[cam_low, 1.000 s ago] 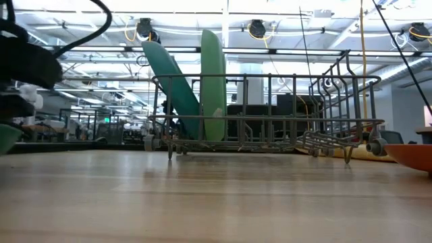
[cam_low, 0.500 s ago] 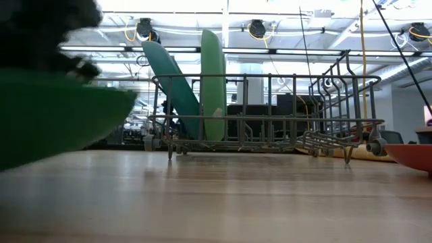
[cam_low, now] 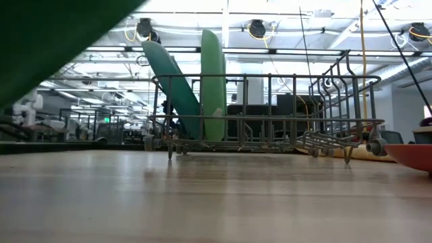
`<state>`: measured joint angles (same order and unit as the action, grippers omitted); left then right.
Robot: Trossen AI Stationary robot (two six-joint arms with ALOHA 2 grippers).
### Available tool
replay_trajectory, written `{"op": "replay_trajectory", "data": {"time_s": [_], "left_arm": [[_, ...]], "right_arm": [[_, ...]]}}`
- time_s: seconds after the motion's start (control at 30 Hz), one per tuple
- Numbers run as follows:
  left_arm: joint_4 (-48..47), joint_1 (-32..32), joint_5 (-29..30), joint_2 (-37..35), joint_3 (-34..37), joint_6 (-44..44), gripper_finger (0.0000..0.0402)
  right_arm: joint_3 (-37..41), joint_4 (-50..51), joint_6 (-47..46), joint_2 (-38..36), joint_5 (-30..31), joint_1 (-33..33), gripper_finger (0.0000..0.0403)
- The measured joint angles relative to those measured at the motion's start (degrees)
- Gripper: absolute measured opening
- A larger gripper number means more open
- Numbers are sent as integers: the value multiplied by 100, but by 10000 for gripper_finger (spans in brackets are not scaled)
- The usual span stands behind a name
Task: Sort dishes
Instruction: Put the dark green plate in the dishwasher rack
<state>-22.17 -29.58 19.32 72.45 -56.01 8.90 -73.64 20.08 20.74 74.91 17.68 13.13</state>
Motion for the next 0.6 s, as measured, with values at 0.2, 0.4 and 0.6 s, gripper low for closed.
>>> {"op": "replay_trajectory", "data": {"time_s": [0.2, 0.4, 0.6], "left_arm": [[245, -5, -145, -243, -655, 1128, 12], [1054, 89, -842, -270, -1147, 3080, 12], [2171, 606, -1693, -272, -1337, 4410, 12]], "right_arm": [[0, 23, -220, -28, -488, 94, 144], [0, -50, -30, -37, -724, 225, 144], [0, -214, 261, -115, -736, 383, 144]]}}
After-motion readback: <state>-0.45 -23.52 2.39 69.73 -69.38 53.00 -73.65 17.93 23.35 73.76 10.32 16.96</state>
